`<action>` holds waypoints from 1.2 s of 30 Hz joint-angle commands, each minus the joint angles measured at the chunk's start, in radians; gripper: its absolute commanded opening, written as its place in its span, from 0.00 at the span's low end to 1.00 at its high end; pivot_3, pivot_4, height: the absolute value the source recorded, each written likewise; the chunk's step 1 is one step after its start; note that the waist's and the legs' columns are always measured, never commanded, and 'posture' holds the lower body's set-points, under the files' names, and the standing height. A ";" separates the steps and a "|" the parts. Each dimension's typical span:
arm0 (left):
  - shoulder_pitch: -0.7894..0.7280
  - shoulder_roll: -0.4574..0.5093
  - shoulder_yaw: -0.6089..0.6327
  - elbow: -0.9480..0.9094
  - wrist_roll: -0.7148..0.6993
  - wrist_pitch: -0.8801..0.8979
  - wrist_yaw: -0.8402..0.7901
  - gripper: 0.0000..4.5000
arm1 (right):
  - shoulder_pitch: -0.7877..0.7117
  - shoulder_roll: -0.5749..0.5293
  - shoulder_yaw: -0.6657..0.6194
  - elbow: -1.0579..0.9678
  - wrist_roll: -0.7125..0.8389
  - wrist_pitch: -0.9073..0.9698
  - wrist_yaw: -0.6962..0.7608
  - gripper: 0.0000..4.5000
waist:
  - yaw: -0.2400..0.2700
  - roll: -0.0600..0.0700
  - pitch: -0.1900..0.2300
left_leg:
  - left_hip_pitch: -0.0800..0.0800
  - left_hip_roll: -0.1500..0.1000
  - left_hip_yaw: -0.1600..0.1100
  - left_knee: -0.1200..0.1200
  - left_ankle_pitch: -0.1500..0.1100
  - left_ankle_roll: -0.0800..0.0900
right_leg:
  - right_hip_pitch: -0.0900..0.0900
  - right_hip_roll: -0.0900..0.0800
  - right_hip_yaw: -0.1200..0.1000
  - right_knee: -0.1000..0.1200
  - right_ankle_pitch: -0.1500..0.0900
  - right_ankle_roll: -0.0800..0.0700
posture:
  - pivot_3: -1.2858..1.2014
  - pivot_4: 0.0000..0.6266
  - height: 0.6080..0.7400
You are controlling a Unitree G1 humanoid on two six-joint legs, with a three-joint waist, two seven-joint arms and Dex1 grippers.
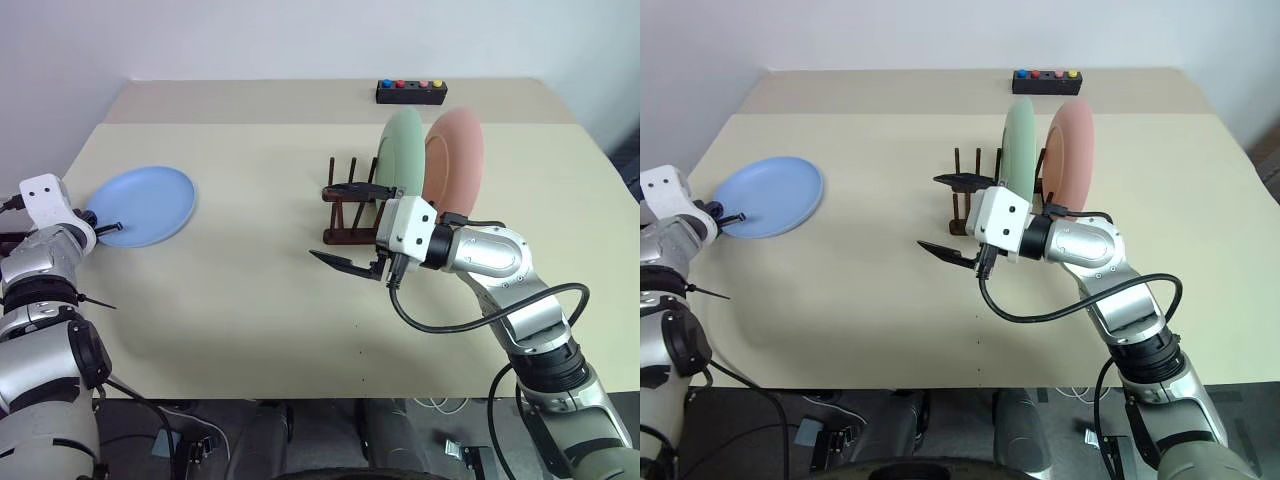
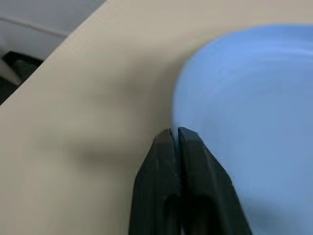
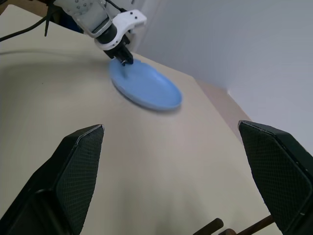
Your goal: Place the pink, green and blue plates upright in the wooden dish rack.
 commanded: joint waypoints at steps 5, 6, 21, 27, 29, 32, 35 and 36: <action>0.135 -0.114 0.036 -0.393 -0.103 -0.018 -0.044 0.01 | -0.007 -0.005 -0.041 -0.014 -0.004 -0.024 -0.003 1.00 | 0.002 0.000 0.000 | 0.000 0.000 0.000 0.000 0.000 0.000 | 0.000 0.000 0.000 0.000 0.000 0.000 | 0.52 0.24 1.00; 0.158 -0.139 0.044 -0.480 -0.125 -0.014 -0.037 0.01 | -0.010 -0.005 -0.042 -0.011 -0.007 -0.026 -0.003 1.00 | 0.001 0.000 0.000 | 0.000 0.000 0.000 0.000 0.000 0.000 | 0.000 0.000 0.000 0.000 0.000 0.000 | 0.52 0.24 1.00; 0.102 -0.421 -0.094 -1.196 -0.127 0.027 0.235 0.01 | -0.111 0.001 -0.011 0.157 -0.296 -0.239 -0.133 1.00 | 0.000 -0.002 0.001 | -0.001 0.000 0.000 0.000 0.000 -0.001 | -0.001 0.000 0.000 -0.001 0.001 -0.001 | 0.52 0.24 1.00; 0.067 -0.482 -0.249 -1.306 -0.011 -0.005 0.271 0.01 | -0.170 0.002 -0.007 0.236 -0.440 -0.336 -0.226 1.00 | 0.002 -0.002 0.001 | -0.001 0.000 0.001 0.000 0.000 -0.001 | -0.001 0.000 0.000 -0.001 0.001 -0.001 | 0.52 0.24 1.00; 0.057 -0.517 -0.276 -1.340 -0.008 0.007 0.283 0.01 | -0.186 -0.002 -0.004 0.258 -0.490 -0.352 -0.256 1.00 | 0.002 -0.002 0.001 | -0.001 0.000 0.000 0.000 0.001 -0.001 | -0.001 0.000 0.000 -0.002 0.001 -0.001 | 0.52 0.24 1.00; 0.047 -0.544 -0.308 -1.374 0.010 0.024 0.287 0.01 | -0.202 -0.003 0.002 0.286 -0.544 -0.380 -0.290 1.00 | 0.000 -0.002 0.001 | -0.001 0.000 0.001 0.000 0.001 -0.001 | -0.001 0.000 0.000 -0.002 0.001 -0.001 | 0.52 0.24 1.00; 0.048 -0.563 -0.335 -1.395 0.023 0.038 0.287 0.01 | -0.213 0.001 0.012 0.302 -0.584 -0.404 -0.310 1.00 | -0.001 -0.002 0.001 | -0.001 0.000 0.001 -0.001 0.001 -0.001 | -0.001 0.000 0.000 -0.002 0.001 -0.001 | 0.52 0.24 1.00; 0.049 -0.572 -0.341 -1.399 0.022 0.042 0.286 0.01 | -0.216 0.003 0.017 0.308 -0.597 -0.412 -0.314 1.00 | -0.001 -0.002 0.001 | -0.001 0.000 0.001 0.000 0.001 -0.001 | -0.001 0.000 0.000 -0.002 0.001 -0.001 | 0.52 0.24 1.00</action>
